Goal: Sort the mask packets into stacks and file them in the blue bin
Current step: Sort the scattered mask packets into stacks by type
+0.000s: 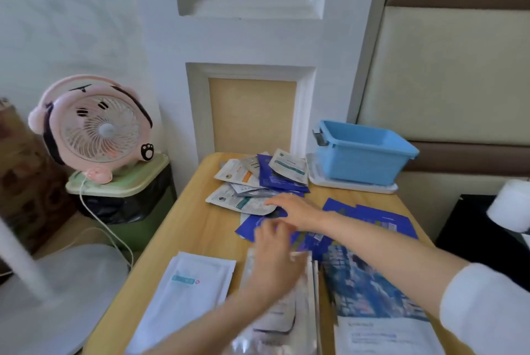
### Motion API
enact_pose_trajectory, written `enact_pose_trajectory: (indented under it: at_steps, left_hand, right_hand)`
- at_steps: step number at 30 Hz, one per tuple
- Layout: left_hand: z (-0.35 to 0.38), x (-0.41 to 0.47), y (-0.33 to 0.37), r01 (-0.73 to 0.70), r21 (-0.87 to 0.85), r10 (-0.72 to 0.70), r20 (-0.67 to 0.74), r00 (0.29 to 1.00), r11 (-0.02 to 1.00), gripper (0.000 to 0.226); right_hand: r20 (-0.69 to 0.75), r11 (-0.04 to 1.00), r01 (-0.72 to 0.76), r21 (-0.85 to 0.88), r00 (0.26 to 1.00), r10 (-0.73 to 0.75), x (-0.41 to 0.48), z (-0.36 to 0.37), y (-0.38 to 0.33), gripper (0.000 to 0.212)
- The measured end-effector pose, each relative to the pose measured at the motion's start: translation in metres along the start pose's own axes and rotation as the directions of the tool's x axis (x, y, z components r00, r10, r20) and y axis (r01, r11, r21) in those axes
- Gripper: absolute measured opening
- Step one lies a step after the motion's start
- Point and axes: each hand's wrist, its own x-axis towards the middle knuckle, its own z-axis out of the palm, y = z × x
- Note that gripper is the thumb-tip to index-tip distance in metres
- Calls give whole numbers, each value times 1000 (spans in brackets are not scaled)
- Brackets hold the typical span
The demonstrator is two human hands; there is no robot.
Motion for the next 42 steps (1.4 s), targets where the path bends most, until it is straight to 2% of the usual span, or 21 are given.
enact_pose_trajectory:
  at_steps: [3,6,7,8,9,11,12,13,14,15,16,18,19,21,24,28,30,32,36,39,42]
  left_hand:
    - [-40,30,-59,79,-8,-79,-128,989,997,29]
    - [-71,50,-104,195,-56,-203,-212,956,979,18]
    - [-77,54,-114,211,-68,-221,-228,948,975,16]
    - [-82,57,-122,228,-89,-243,-235,941,970,14]
    - [-85,60,-129,249,-125,-272,-222,936,960,17]
    - [-86,63,-130,336,-309,-378,-84,922,890,57]
    - [-85,65,-126,379,-458,-406,42,913,804,83]
    - [-83,65,-120,397,-587,-375,165,912,705,104]
    - [-78,66,-113,399,-671,-316,249,915,626,112]
    - [-76,65,-102,379,-733,-251,285,925,565,104]
    - [-74,65,-91,340,-797,-201,275,940,499,84]
    - [-73,67,-69,235,-888,-231,152,961,395,38]
    - [-74,68,-64,198,-905,-282,91,955,376,28]
    - [-77,68,-58,178,-901,-325,44,945,396,22]
    - [-81,63,-53,209,-880,-347,55,936,427,16]
    - [-92,55,-42,180,-871,-333,20,943,457,16]
    - [-96,51,-35,221,-860,-293,88,952,460,16]
    - [-89,45,-23,319,-795,-222,235,946,517,19]
    - [-37,24,13,487,-653,-132,515,847,579,12]
    - [13,17,34,533,-640,-112,577,809,554,10]
    - [50,16,46,568,-629,-170,577,799,531,25]
  right_hand:
    - [-135,997,60,-38,989,-65,13,11,1,43]
    - [-271,985,146,-95,948,-166,19,12,2,25]
    - [-325,985,161,-60,930,-171,20,10,3,21]
    - [-386,985,163,57,914,-129,18,4,2,18]
    - [-433,957,161,242,900,-42,14,-4,1,15]
    - [-433,766,182,616,891,136,3,-27,0,14]
    - [-391,634,197,748,903,180,-5,-39,-1,14]
    - [-327,497,199,845,927,185,-13,-48,-2,14]
    - [-252,376,176,910,954,165,-22,-54,-3,13]
    - [-179,292,133,947,974,136,-31,-56,-5,13]
    - [-116,238,87,967,987,107,-40,-56,-7,13]
    - [-23,183,10,983,997,73,-54,-49,-8,10]
    - [10,187,-21,982,998,59,-59,-46,-8,12]
    - [52,274,-60,960,998,35,-69,-44,-5,14]
    - [61,405,-76,911,997,50,-78,-47,2,11]
    - [37,471,-99,877,990,140,-89,-55,19,18]
    - [7,481,-114,869,976,219,-95,-61,31,20]
    - [-32,491,-130,862,951,308,-101,-67,48,20]
    - [-103,590,-214,779,884,456,-121,-69,92,15]
    - [-75,558,-257,789,861,503,-145,-62,109,13]
    - [-86,575,-203,792,897,434,-169,-46,109,11]
